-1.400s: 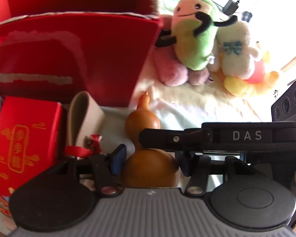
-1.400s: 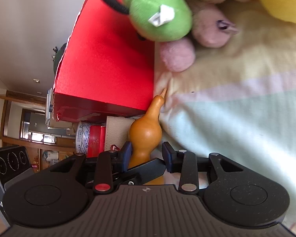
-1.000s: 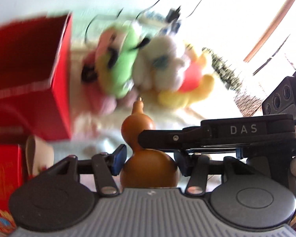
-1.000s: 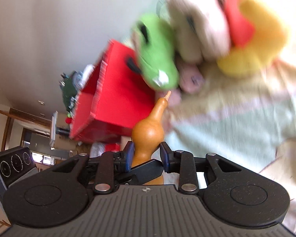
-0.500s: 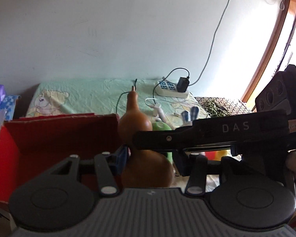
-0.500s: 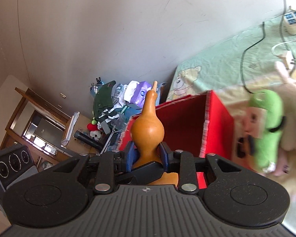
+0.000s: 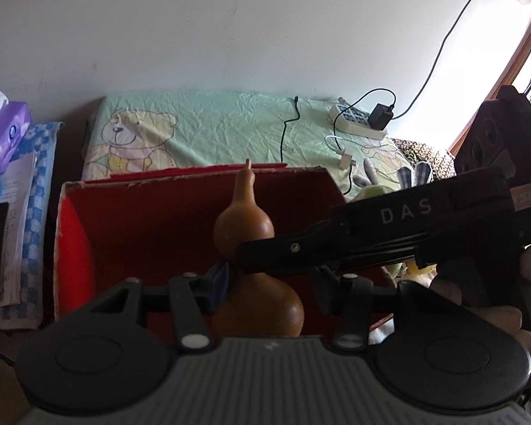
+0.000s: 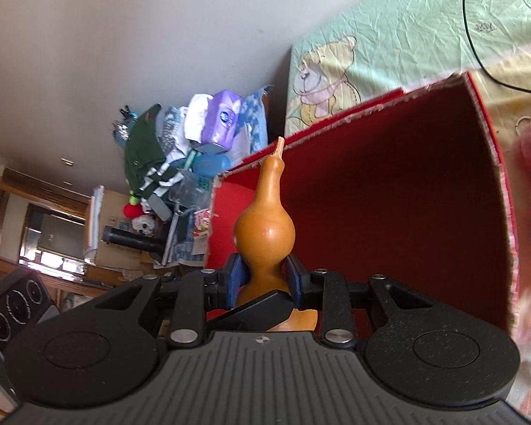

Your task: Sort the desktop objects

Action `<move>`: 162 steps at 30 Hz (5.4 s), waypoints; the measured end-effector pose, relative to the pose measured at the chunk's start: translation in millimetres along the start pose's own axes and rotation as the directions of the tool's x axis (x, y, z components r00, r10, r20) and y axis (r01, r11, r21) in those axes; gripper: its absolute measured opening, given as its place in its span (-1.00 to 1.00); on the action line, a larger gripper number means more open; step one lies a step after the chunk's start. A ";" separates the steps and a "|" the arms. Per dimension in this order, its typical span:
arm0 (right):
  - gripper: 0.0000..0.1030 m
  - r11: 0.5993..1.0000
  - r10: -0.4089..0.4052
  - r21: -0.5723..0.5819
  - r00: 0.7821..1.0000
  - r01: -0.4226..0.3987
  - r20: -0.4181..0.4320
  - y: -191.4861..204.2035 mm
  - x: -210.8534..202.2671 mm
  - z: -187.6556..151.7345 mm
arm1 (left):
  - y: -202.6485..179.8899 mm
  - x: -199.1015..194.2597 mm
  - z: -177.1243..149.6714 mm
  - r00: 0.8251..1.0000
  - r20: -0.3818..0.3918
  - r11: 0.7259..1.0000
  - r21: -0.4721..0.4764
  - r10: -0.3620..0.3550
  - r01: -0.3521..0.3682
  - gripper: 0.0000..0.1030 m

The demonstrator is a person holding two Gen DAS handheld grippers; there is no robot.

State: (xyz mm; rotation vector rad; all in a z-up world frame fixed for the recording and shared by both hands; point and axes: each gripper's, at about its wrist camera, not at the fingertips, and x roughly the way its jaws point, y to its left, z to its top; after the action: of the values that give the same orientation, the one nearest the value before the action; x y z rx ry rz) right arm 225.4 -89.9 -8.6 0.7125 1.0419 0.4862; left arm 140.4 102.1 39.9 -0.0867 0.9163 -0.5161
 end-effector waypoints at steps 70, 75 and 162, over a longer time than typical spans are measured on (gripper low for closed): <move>-0.55 0.984 -0.171 0.104 0.945 0.148 0.278 -55.7 35.1 13.3 | 79.6 93.4 19.8 0.906 -0.373 0.927 -0.229 0.200 -0.298 0.32; -0.55 0.982 -0.179 0.110 0.943 0.153 0.281 -54.5 34.2 11.3 | 80.5 90.1 13.7 0.913 -0.352 0.925 -0.234 0.206 -0.299 0.32; 0.18 0.934 -0.172 -0.221 0.894 0.282 0.413 -93.9 -107.9 -147.7 | -68.2 -16.1 -112.0 0.920 0.197 0.939 0.004 0.338 -0.345 0.59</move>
State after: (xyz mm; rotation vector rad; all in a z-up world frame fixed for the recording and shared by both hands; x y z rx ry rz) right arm 48.7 -182.1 -59.0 0.4048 0.6541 0.2602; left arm 19.0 66.0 2.5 0.0576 0.7097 -0.1946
